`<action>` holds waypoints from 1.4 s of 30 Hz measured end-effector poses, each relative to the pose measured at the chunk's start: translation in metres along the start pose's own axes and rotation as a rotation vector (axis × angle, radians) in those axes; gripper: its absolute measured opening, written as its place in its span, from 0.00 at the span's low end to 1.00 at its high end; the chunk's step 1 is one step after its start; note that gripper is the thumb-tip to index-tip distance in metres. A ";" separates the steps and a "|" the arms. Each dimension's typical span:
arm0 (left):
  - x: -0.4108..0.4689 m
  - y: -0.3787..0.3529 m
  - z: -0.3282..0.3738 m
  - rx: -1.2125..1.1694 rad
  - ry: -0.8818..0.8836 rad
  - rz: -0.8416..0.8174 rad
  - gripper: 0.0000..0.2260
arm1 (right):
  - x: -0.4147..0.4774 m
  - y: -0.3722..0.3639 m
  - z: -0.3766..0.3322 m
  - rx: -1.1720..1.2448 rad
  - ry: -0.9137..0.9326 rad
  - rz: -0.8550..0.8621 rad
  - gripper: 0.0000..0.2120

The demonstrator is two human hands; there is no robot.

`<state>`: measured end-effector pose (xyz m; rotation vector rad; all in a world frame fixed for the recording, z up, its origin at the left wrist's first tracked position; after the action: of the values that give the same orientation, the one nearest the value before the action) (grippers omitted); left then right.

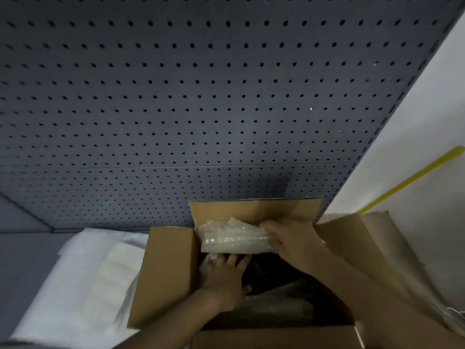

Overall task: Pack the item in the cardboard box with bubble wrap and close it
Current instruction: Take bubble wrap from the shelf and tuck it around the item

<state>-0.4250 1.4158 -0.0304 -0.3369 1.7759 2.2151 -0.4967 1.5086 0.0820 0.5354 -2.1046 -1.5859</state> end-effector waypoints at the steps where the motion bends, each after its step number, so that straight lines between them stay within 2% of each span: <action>1: -0.002 -0.001 0.000 -0.014 0.002 0.009 0.33 | 0.002 -0.005 -0.002 0.002 0.030 0.018 0.16; 6: -0.018 -0.007 0.004 0.000 -0.030 -0.020 0.37 | 0.007 -0.042 -0.016 -0.024 0.086 -0.052 0.19; 11: -0.018 -0.008 0.001 0.057 0.000 -0.060 0.35 | 0.019 -0.064 -0.020 -0.063 0.038 -0.092 0.15; 15: -0.015 -0.004 0.000 0.032 0.025 -0.092 0.33 | 0.025 -0.076 -0.031 -0.187 0.162 -0.178 0.13; 17: -0.012 -0.005 -0.001 0.013 0.014 -0.093 0.32 | 0.025 -0.073 -0.030 -0.143 0.227 -0.186 0.19; 19: -0.010 -0.008 -0.002 0.008 0.011 -0.088 0.32 | 0.023 -0.066 -0.032 0.004 0.259 -0.209 0.23; 21: -0.009 -0.010 -0.003 0.008 0.013 -0.086 0.32 | 0.026 -0.072 -0.034 0.059 0.276 -0.234 0.21; 24: -0.009 -0.013 -0.004 0.020 0.012 -0.096 0.32 | 0.036 -0.116 -0.021 -0.152 0.138 -0.466 0.15; 25: -0.009 -0.014 -0.005 0.018 0.017 -0.105 0.32 | 0.035 -0.132 -0.015 -0.173 0.058 -0.553 0.14; 27: -0.008 -0.014 -0.006 0.012 0.029 -0.121 0.33 | 0.037 -0.150 -0.010 -0.158 -0.030 -0.617 0.12; 30: -0.008 -0.014 -0.006 0.021 0.043 -0.143 0.33 | 0.042 -0.148 -0.005 -0.140 -0.084 -0.599 0.10; 31: -0.008 -0.013 -0.006 0.038 0.043 -0.145 0.32 | 0.042 -0.146 -0.005 -0.133 -0.083 -0.577 0.13; 33: -0.012 -0.007 -0.006 0.090 0.031 -0.140 0.32 | 0.041 -0.141 -0.008 -0.151 -0.028 -0.507 0.17; 34: -0.016 -0.001 -0.006 0.104 0.020 -0.126 0.31 | 0.040 -0.139 -0.009 -0.167 0.002 -0.459 0.16; 36: -0.026 0.022 -0.003 0.116 -0.023 0.006 0.26 | 0.035 -0.137 -0.015 -0.211 0.053 -0.388 0.10; 37: -0.032 0.042 -0.003 0.095 -0.048 0.151 0.22 | 0.032 -0.132 -0.020 -0.216 0.085 -0.354 0.08; 40: -0.071 0.110 -0.029 -0.227 -0.046 0.638 0.14 | 0.029 -0.106 -0.036 -0.225 0.204 -0.195 0.04; 42: -0.100 0.142 -0.077 -0.371 0.044 0.856 0.12 | 0.032 -0.091 -0.035 -0.257 0.192 -0.108 0.07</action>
<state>-0.3822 1.3040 0.1174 0.3994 1.7084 3.1371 -0.4996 1.4393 0.0062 0.6907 -1.7263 -1.7563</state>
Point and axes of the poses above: each hand's wrist, its own x-axis towards the middle knuckle, its own y-axis out of the back of the hand, z = x × y, the point moved 10 cm from there along x, towards the middle knuckle, and after that the axes turned 13 degrees about z, right-handed, at the moved point
